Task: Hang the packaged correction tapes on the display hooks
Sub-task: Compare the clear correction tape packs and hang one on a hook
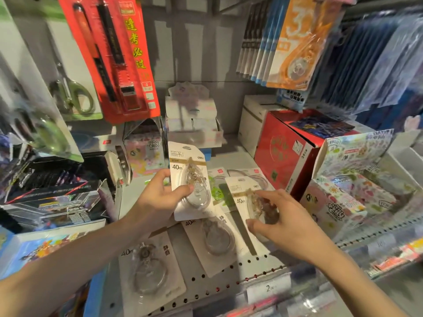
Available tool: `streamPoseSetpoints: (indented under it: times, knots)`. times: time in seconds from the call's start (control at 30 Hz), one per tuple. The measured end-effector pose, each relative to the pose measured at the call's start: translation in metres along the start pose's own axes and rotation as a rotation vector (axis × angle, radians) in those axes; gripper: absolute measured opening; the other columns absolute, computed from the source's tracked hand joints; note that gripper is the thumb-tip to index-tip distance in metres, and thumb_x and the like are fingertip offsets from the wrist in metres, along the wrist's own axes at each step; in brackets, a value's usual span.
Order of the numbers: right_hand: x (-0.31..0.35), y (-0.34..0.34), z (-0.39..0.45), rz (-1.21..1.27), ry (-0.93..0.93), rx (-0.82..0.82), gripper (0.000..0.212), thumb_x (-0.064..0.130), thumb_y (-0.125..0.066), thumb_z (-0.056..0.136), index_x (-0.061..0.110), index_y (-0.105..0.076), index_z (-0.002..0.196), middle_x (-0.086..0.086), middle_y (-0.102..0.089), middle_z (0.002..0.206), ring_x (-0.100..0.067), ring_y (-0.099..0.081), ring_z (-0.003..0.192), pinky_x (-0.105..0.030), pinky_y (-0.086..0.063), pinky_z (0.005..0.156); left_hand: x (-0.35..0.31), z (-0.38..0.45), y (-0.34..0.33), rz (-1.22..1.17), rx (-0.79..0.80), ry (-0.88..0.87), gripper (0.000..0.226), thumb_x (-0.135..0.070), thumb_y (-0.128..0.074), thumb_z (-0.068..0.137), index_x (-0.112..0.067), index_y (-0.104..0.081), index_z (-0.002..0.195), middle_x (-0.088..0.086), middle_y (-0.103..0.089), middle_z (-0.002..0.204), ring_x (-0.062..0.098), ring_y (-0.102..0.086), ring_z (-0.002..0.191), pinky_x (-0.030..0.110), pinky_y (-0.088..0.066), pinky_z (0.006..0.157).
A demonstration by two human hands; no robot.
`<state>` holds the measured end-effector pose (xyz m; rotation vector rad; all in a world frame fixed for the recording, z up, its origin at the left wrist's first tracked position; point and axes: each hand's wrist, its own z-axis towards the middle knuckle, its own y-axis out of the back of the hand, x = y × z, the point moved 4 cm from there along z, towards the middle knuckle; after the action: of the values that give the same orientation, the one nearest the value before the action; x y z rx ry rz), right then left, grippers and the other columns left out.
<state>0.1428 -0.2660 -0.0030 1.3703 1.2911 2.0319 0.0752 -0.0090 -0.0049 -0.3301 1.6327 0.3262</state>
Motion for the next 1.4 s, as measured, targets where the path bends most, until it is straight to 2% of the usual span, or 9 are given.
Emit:
streamPoseSetpoints:
  times: [0.13, 0.33, 0.43, 0.63, 0.7, 0.87, 1.1, 1.23, 1.4]
  knots:
    - [0.022, 0.005, 0.014, 0.133, 0.104, -0.078, 0.071, 0.053, -0.078, 0.08, 0.038, -0.051, 0.144, 0.023, -0.053, 0.124, 0.004, -0.053, 0.107, -0.006, -0.04, 0.083, -0.004, -0.007, 0.0, 0.002, 0.014, 0.018, 0.033, -0.008, -0.07, 0.095, -0.01, -0.055, 0.124, 0.017, -0.082, 0.096, 0.035, -0.078, 0.094, 0.045, -0.061, 0.084]
    - [0.06, -0.014, 0.034, 0.193, 0.285, -0.015, 0.079, 0.076, -0.068, 0.073, 0.042, -0.052, 0.143, 0.027, -0.053, 0.124, 0.005, -0.051, 0.113, -0.012, -0.041, 0.095, -0.007, -0.012, 0.003, -0.044, 0.028, 0.007, 0.036, -0.01, -0.073, 0.092, -0.013, -0.057, 0.123, 0.009, -0.083, 0.099, 0.027, -0.079, 0.096, 0.041, -0.059, 0.093]
    - [0.068, -0.022, 0.041, 0.193, 0.317, 0.022, 0.082, 0.088, -0.058, 0.07, 0.054, -0.045, 0.143, 0.033, -0.049, 0.122, 0.014, -0.046, 0.115, -0.004, -0.034, 0.093, -0.003, -0.013, 0.011, -0.027, -0.014, 0.006, 0.038, -0.012, -0.079, 0.088, -0.016, -0.059, 0.12, 0.003, -0.084, 0.092, 0.016, -0.08, 0.085, 0.026, -0.059, 0.076]
    - [0.078, -0.048, 0.058, 0.345, 0.359, 0.136, 0.038, 0.035, -0.073, 0.09, 0.041, -0.063, 0.127, 0.014, -0.051, 0.129, -0.001, -0.049, 0.121, -0.009, -0.046, 0.091, 0.006, -0.015, 0.033, 0.045, -0.144, 0.044, 0.04, -0.016, -0.08, 0.087, -0.028, -0.057, 0.118, -0.009, -0.083, 0.091, 0.01, -0.08, 0.082, 0.027, -0.056, 0.072]
    - [0.076, -0.053, 0.065, 0.465, 0.346, 0.209, 0.047, 0.02, -0.073, 0.093, 0.043, -0.058, 0.131, 0.013, -0.047, 0.138, 0.0, -0.047, 0.127, -0.016, -0.047, 0.1, 0.007, -0.02, 0.042, 0.048, -0.168, 0.039, 0.04, -0.016, -0.079, 0.088, -0.03, -0.056, 0.118, -0.01, -0.083, 0.092, 0.009, -0.08, 0.083, 0.025, -0.057, 0.069]
    - [0.077, -0.06, 0.074, 0.695, 0.239, 0.386, 0.04, 0.014, -0.081, 0.085, 0.031, -0.067, 0.118, 0.007, -0.081, 0.094, -0.003, -0.075, 0.077, -0.016, -0.057, 0.061, 0.005, -0.033, 0.054, 0.002, -0.157, -0.023, 0.04, -0.015, -0.075, 0.092, -0.031, -0.054, 0.121, -0.003, -0.083, 0.101, 0.015, -0.08, 0.091, 0.021, -0.061, 0.065]
    - [0.071, -0.063, 0.083, 0.85, 0.105, 0.395, 0.054, 0.032, -0.087, 0.077, 0.027, -0.059, 0.123, -0.001, -0.08, 0.111, -0.023, -0.078, 0.099, -0.053, -0.062, 0.085, 0.001, -0.047, 0.07, 0.038, -0.254, -0.124, 0.042, -0.016, -0.078, 0.089, -0.025, -0.056, 0.124, 0.001, -0.082, 0.108, 0.022, -0.079, 0.098, 0.036, -0.063, 0.084]
    - [0.075, -0.055, 0.073, 0.896, 0.086, 0.364, 0.059, 0.034, -0.088, 0.073, 0.028, -0.058, 0.124, -0.003, -0.08, 0.111, -0.027, -0.078, 0.099, -0.052, -0.06, 0.089, -0.003, -0.055, 0.075, 0.065, -0.251, -0.161, 0.042, -0.012, -0.076, 0.092, -0.025, -0.054, 0.124, -0.002, -0.082, 0.107, 0.019, -0.08, 0.092, 0.024, -0.061, 0.074]
    - [0.078, -0.025, 0.055, 0.874, 0.094, 0.269, 0.053, 0.027, -0.085, 0.082, 0.027, -0.055, 0.125, -0.002, -0.08, 0.109, -0.023, -0.078, 0.098, -0.046, -0.058, 0.089, -0.02, -0.064, 0.07, 0.11, -0.195, -0.207, 0.044, -0.017, -0.076, 0.092, -0.033, -0.053, 0.126, -0.008, -0.082, 0.105, 0.017, -0.08, 0.09, 0.036, -0.06, 0.081]
